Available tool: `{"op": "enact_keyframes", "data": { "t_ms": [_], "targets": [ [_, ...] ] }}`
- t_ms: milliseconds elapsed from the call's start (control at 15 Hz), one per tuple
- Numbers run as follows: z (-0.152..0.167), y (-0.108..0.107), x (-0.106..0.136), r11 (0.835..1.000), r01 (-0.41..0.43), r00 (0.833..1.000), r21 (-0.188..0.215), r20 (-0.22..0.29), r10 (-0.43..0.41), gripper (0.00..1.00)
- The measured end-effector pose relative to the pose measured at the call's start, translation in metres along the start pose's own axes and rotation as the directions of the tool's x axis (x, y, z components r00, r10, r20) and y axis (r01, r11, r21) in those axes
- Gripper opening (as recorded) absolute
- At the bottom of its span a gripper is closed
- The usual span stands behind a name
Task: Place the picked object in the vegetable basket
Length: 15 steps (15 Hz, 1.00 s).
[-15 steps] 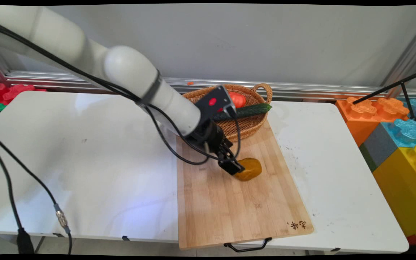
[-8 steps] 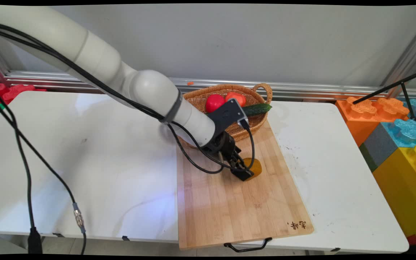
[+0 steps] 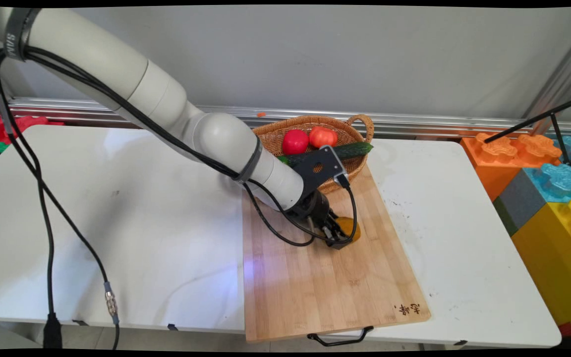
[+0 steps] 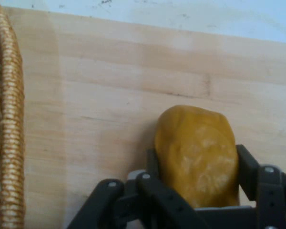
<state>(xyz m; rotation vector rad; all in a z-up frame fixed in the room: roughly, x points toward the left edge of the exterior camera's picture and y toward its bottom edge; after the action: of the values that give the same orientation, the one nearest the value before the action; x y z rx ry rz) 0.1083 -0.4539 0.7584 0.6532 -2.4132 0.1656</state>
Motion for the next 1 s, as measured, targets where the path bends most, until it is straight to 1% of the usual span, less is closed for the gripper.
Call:
{"op": "enact_keyframes", "data": {
  "t_ms": [200,333,667,800,1000],
  "targets": [
    [-0.002,0.002,0.001,1.000,0.008,1.000,0.003,-0.004,-0.008,0.00],
    [-0.009,0.005,0.006,1.000,0.018,1.000,0.007,-0.016,-0.018,0.00],
    [-0.046,0.007,0.034,0.999,0.029,0.998,0.021,-0.060,-0.028,0.00],
    [-0.064,0.005,0.046,0.999,0.027,0.997,0.028,-0.073,-0.025,0.00],
    [-0.079,-0.002,0.058,0.999,0.024,0.996,0.044,-0.087,-0.021,0.00]
  ]
}}
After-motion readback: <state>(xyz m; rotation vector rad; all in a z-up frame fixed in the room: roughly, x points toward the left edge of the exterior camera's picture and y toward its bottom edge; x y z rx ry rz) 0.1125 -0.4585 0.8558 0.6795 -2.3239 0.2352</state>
